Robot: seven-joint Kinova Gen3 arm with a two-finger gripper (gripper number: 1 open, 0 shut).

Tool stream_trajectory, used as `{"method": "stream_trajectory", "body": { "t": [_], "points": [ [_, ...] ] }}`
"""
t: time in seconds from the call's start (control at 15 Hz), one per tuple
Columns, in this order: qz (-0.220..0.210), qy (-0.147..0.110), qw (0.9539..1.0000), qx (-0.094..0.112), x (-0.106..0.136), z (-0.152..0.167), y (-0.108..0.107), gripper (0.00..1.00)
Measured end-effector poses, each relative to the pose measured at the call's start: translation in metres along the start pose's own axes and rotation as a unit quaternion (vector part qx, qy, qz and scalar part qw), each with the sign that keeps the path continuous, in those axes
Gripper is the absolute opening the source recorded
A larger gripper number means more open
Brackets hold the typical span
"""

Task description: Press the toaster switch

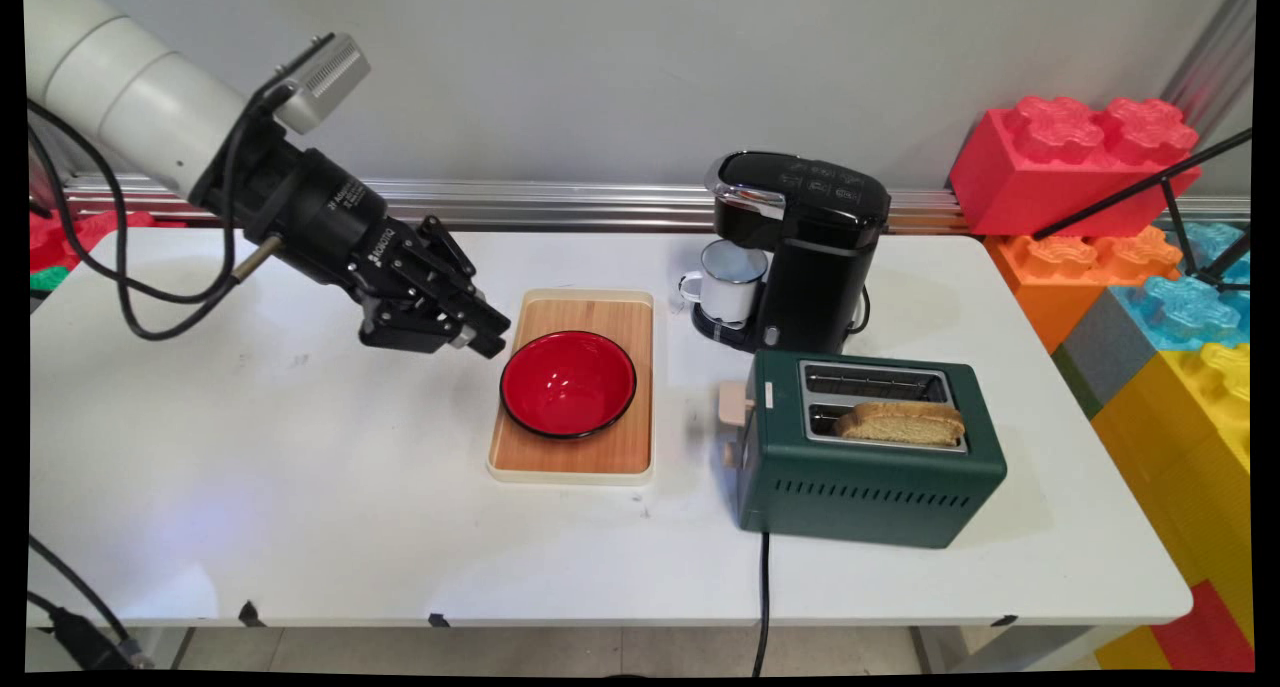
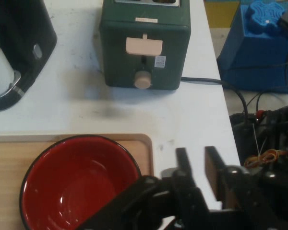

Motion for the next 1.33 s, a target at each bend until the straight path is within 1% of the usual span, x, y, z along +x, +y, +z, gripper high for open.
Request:
{"method": "stream_trajectory", "body": {
  "t": [0.2, 0.47, 0.67, 0.93, 1.33],
  "points": [
    [-0.002, 0.007, 1.0, -0.002, 0.002, 0.007, -0.003, 0.0],
    [-0.001, 0.033, 0.9994, -0.009, 0.012, 0.034, -0.008, 0.0],
    [0.003, 0.057, 0.9982, -0.018, 0.022, 0.064, -0.013, 0.0],
    [0.008, 0.085, 0.9961, -0.023, 0.029, 0.109, -0.02, 0.0],
    [0.015, 0.109, 0.9937, -0.022, 0.026, 0.163, -0.032, 0.0]
  ]
}}
